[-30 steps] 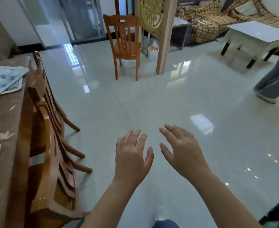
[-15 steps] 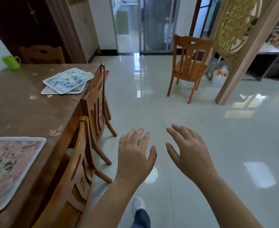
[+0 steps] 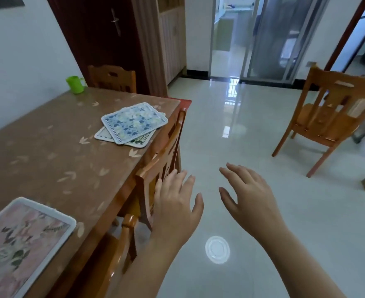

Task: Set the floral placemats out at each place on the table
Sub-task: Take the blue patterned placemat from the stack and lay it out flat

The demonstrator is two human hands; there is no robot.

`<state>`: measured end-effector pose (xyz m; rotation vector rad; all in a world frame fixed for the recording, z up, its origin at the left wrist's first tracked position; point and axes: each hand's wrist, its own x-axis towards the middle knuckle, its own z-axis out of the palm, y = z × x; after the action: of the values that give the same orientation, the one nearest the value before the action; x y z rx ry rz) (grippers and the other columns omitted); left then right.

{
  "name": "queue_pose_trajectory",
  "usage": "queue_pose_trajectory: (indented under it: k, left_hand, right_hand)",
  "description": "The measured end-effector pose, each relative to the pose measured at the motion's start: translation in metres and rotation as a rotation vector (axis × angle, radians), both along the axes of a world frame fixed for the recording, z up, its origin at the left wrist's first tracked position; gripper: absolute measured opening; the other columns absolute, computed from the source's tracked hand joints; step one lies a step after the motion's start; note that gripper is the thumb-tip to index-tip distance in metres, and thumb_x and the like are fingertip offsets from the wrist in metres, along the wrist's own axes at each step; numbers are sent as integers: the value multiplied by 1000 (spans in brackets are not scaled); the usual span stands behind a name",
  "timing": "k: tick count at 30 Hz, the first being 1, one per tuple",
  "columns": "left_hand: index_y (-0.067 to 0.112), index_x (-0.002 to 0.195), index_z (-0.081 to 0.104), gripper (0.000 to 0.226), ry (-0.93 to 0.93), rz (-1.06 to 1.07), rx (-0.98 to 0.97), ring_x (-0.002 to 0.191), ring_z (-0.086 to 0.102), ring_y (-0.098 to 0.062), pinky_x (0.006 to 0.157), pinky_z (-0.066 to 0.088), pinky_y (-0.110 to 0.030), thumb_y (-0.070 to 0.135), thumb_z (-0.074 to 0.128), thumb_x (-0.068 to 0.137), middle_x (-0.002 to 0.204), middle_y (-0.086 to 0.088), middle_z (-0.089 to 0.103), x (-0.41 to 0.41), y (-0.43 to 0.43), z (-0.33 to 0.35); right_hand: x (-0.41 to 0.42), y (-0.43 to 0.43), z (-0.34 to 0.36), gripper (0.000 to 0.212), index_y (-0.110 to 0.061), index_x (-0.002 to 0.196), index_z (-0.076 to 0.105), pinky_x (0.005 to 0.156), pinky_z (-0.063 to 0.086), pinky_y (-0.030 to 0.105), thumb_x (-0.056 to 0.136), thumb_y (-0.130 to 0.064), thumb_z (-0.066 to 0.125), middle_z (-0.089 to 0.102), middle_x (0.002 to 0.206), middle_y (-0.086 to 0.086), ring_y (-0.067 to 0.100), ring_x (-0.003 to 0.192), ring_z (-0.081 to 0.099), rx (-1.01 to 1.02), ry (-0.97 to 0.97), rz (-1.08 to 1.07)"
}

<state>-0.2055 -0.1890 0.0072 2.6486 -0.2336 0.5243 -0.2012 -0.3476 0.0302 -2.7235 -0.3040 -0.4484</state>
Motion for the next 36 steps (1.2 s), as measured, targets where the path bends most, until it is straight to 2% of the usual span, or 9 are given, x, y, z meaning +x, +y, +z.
queue_pose_trajectory:
  k: [6, 12, 18, 22, 25, 27, 36]
  left_hand:
    - [11, 114, 61, 41, 2, 74, 12, 119, 50, -30, 100, 28, -50, 33, 51, 80, 122, -10, 61, 79, -27, -5]
    - [13, 119, 58, 43, 33, 193, 25, 125, 44, -26, 102, 17, -43, 34, 45, 83, 128, -8, 57, 168, -65, -8]
    - [14, 118, 58, 39, 14, 299, 4, 125, 44, -26, 102, 19, -44, 30, 52, 83, 128, -8, 57, 239, -87, -6]
    - [13, 116, 59, 39, 25, 416, 3, 123, 46, -26, 103, 25, -49, 29, 49, 82, 126, -8, 58, 271, -70, -12]
    - [9, 113, 61, 38, 11, 483, -16, 118, 50, -30, 100, 36, -56, 25, 52, 80, 122, -12, 60, 299, -50, -19]
    - [7, 110, 62, 37, -9, 503, -3, 115, 53, -31, 97, 40, -55, 24, 55, 78, 119, -13, 61, 322, -34, -25]
    - [6, 108, 62, 37, 3, 664, -38, 113, 53, -33, 95, 38, -56, 23, 55, 77, 117, -14, 62, 435, 56, -42]
  right_hand:
    - [91, -23, -9, 39, -10, 114, 59, 90, 47, 49, 78, -19, 68, 64, 117, 12, 34, 109, 58, 7, -9, 99]
    - [196, -61, -8, 38, -11, 114, 58, 91, 47, 48, 78, -18, 68, 63, 118, 12, 32, 110, 57, 2, -13, 214]
    - [287, -70, -5, 37, -12, 112, 58, 87, 49, 44, 77, -19, 68, 65, 115, 10, 31, 106, 59, -7, -60, 367]
    - [337, -53, -13, 35, -13, 111, 59, 85, 49, 43, 78, -19, 67, 65, 114, 8, 30, 106, 59, -15, -58, 454]
    - [374, -34, -21, 38, -14, 113, 58, 86, 49, 44, 77, -19, 68, 64, 116, 7, 30, 107, 58, -34, -45, 506]
    - [402, -18, -25, 39, -15, 114, 57, 86, 48, 44, 77, -20, 67, 64, 117, 6, 30, 107, 58, -33, -48, 536]
    - [528, 84, -30, 37, -11, 108, 59, 85, 49, 45, 74, -19, 69, 65, 111, 10, 32, 102, 60, -53, -62, 686]
